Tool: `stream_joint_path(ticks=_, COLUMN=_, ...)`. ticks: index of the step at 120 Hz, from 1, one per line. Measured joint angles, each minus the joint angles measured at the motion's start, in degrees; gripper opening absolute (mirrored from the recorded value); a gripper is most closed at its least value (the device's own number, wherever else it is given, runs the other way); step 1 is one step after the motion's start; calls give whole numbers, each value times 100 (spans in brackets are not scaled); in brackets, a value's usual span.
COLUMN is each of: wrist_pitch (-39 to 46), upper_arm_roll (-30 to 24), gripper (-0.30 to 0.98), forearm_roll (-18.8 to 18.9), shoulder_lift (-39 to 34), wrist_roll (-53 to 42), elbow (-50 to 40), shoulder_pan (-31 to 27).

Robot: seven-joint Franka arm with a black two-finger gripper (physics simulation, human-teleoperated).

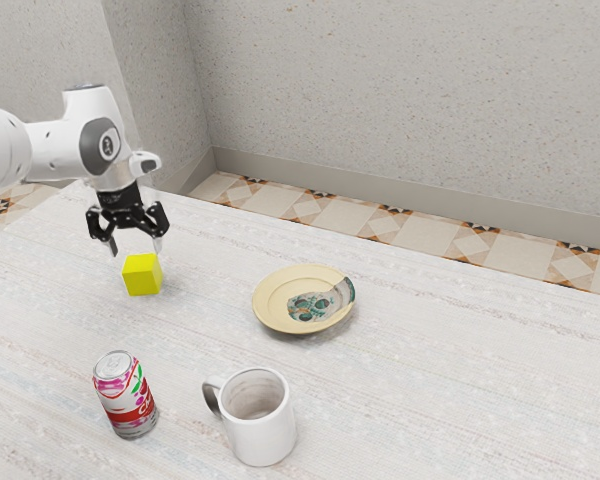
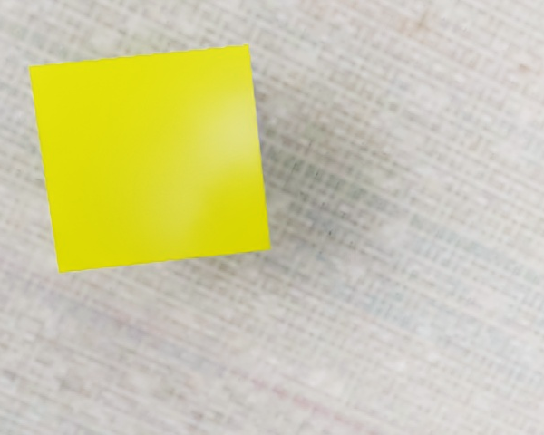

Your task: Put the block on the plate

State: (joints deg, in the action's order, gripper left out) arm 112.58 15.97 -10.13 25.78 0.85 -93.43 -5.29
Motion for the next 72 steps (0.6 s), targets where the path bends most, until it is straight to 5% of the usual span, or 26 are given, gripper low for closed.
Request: stream_joint_path(ticks=72, wrist_pitch=37, upper_arm_roll=-93, gripper=69, forearm_roll=-117, shoulder_lift=873, wrist_roll=499, elbow=670, shoulder_pan=-314)
